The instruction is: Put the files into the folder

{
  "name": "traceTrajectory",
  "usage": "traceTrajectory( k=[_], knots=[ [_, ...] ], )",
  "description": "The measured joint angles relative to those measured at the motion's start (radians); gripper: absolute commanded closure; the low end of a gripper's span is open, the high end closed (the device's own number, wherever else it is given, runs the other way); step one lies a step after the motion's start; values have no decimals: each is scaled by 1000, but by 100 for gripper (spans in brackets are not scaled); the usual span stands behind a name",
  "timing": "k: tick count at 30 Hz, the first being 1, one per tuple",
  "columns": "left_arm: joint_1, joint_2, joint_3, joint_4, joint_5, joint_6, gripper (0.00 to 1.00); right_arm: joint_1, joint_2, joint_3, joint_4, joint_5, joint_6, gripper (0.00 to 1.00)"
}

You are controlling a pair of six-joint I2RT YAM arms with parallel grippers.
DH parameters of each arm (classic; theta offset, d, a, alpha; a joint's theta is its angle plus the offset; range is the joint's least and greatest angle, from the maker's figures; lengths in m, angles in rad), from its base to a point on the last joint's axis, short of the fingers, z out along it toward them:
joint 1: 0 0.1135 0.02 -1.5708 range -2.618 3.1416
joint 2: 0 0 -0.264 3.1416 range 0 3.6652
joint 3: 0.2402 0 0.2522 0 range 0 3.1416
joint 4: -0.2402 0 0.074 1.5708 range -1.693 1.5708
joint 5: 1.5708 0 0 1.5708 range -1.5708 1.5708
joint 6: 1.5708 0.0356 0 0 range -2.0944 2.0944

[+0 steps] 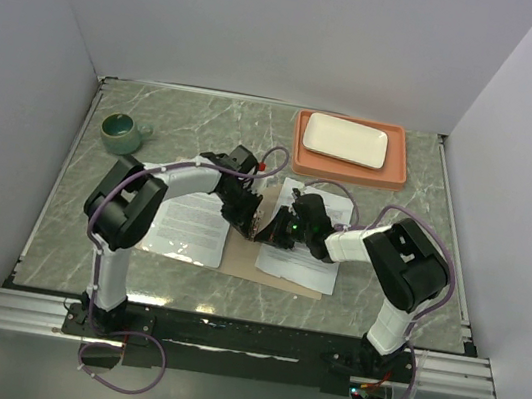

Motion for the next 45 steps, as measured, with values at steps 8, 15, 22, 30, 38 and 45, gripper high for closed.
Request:
traceTrajectory(
  k=[8, 15, 22, 30, 38, 45],
  knots=[
    [-6, 13, 13, -19, -25, 0, 89, -1, 12, -1, 21, -7, 13, 95],
    [-9, 17, 15, -20, -34, -6, 90, -1, 17, -2, 30, -10, 25, 96],
    [-27, 46, 56, -60, -61, -18, 91, -1, 19, -2, 31, -9, 30, 97],
    [-31, 61, 67, -75, -69, -23, 93, 0, 29, -2, 31, -8, 34, 97],
    [-33, 36, 76, -92, -74, -19, 92, 0, 30, -3, 31, -6, 37, 98],
    [-16, 10, 200, -174, -48, 5, 91, 11, 29, -5, 62, 7, 52, 98]
  ],
)
